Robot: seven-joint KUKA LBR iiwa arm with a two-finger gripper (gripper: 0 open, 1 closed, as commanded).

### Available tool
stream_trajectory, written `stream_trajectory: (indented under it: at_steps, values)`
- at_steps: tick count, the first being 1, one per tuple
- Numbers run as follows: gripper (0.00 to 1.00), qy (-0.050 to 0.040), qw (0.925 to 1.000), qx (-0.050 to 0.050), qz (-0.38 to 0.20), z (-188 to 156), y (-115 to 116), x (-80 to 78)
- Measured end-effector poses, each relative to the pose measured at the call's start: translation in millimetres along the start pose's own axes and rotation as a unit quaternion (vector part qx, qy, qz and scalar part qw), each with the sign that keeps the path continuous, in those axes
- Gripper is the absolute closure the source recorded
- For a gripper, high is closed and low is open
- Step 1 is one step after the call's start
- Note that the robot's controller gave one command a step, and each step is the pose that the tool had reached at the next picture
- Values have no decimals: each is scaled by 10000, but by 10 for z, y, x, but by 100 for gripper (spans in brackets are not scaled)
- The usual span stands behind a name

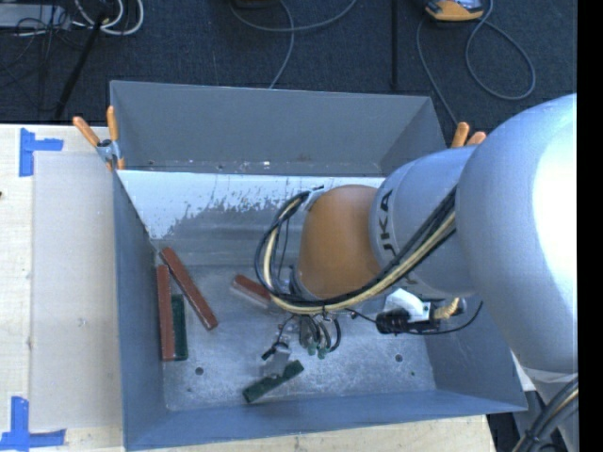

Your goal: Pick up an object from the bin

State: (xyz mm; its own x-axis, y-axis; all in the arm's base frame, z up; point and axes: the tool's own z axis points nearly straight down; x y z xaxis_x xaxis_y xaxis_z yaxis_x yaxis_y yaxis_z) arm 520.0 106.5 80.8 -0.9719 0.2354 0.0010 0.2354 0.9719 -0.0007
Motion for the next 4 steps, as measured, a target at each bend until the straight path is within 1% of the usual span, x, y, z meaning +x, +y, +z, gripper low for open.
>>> stream_trajectory:
  at_steps: [1,2,3,4]
  values:
    - [0,-35,9896,-10,-1439,-1298,-86,49]
    - [0,24,9885,-2,-1509,148,274,-35]
    - [0,2,9848,15,-1736,90,-462,-249]
    - [0,-45,9533,-1,-3021,-1141,-578,-524]
